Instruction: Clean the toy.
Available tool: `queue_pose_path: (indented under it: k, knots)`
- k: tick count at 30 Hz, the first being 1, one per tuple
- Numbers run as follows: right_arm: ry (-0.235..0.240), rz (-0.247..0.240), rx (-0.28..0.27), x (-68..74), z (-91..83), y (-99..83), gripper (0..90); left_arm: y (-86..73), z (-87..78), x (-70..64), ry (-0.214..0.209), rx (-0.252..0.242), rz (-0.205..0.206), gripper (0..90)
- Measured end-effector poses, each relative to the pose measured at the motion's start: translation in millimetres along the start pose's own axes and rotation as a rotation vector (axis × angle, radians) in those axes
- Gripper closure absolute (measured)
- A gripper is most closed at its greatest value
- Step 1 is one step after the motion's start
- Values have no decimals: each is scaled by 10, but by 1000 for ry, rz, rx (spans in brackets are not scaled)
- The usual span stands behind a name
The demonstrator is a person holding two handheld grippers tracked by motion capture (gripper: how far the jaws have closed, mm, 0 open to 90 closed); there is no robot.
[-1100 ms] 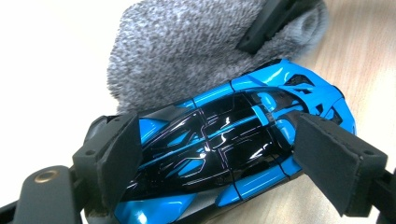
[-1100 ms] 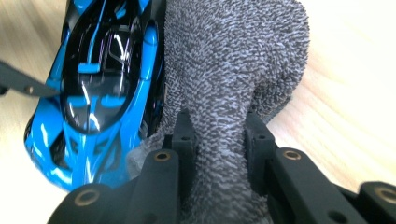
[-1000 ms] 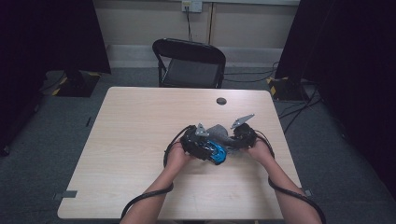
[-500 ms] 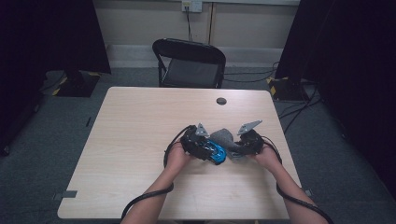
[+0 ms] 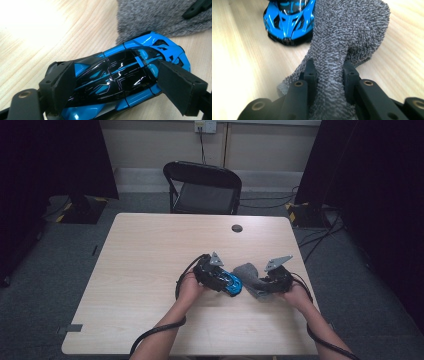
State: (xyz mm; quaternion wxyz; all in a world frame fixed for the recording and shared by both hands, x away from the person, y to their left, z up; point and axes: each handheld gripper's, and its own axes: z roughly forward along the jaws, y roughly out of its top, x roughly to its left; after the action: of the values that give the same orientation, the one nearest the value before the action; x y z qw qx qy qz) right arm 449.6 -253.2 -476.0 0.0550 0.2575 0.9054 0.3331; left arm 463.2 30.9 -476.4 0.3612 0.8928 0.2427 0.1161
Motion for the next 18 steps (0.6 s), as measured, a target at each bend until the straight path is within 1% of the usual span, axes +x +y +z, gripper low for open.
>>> queue_pose_path:
  k: [11,16,18]
  knots:
    - [8,18,-9,28,-135,-176,712,-3,1,-9,4,-3,-1,155]
    - [3,36,-11,28,-199,-254,712,-3,0,-9,4,-2,0,155]
    - [-6,34,-6,32,-233,-281,712,-3,-1,-9,5,-1,0,155]
